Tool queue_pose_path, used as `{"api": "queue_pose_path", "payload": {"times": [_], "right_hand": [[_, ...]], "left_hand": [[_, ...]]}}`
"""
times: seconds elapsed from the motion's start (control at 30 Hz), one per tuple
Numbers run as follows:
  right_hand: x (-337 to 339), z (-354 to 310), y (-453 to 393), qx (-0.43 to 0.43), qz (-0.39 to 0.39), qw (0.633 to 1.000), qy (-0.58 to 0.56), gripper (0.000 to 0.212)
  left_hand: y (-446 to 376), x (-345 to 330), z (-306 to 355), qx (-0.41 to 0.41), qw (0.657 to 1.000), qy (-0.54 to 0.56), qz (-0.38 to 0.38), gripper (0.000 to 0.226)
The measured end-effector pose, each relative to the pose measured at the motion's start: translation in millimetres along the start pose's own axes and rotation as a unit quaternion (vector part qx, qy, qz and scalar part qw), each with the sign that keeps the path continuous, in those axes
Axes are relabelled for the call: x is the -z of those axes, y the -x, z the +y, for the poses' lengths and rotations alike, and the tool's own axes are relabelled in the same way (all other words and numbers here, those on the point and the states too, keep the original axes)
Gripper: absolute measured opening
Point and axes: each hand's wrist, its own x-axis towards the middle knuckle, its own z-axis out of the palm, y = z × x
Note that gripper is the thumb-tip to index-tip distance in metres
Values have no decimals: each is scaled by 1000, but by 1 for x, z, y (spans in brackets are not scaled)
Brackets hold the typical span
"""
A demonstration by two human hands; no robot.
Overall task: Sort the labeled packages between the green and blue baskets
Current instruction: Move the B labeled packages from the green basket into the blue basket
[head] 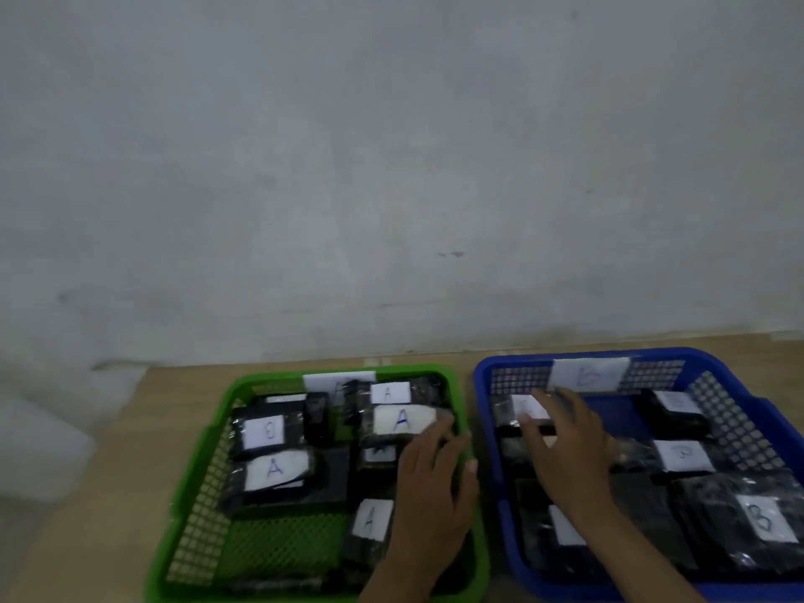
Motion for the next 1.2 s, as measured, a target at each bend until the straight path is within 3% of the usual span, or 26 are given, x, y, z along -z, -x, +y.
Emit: {"api": "queue_pose_path", "payload": {"times": [0.13, 0.33, 0.47, 0.57, 0.63, 0.73, 0.8, 0.93, 1.0, 1.07, 1.2], "right_hand": [[-18, -42, 40, 42, -18, 999, -7, 39], [-49, -84, 88, 136, -63, 989, -3, 33], [-56, -99, 100, 173, -70, 982, 0, 34], [-61, -99, 101, 184, -186, 961, 92, 50], [-63, -99, 104, 154, -235, 948, 148, 63], [-59, -98, 106, 86, -237, 949, 188, 77], [-56, -100, 103, 58, -241, 953, 174, 72], [-51, -105, 89, 18, -200, 979, 43, 39], [-49, -106, 84, -17, -180, 983, -25, 31], [-48, -104, 82, -32, -149, 986, -73, 24], [-48, -99, 83, -58, -92, 986, -128, 27]], "left_hand": [[15, 44, -14, 88, 985, 144, 44, 21], [20, 92, -38, 206, 919, 296, 156, 26], [28, 118, -72, 233, 919, 257, 186, 20], [38, 135, -100, 228, 941, 184, 167, 17], [46, 143, -117, 226, 949, 148, 161, 14], [55, 150, -132, 237, 954, 118, 138, 15], [58, 152, -137, 247, 956, 98, 122, 14], [61, 155, -141, 257, 960, 53, 96, 16], [62, 158, -145, 243, 969, 11, 53, 16], [64, 158, -153, 212, 974, -47, -67, 16], [62, 159, -158, 222, 907, -59, -354, 27]]}}
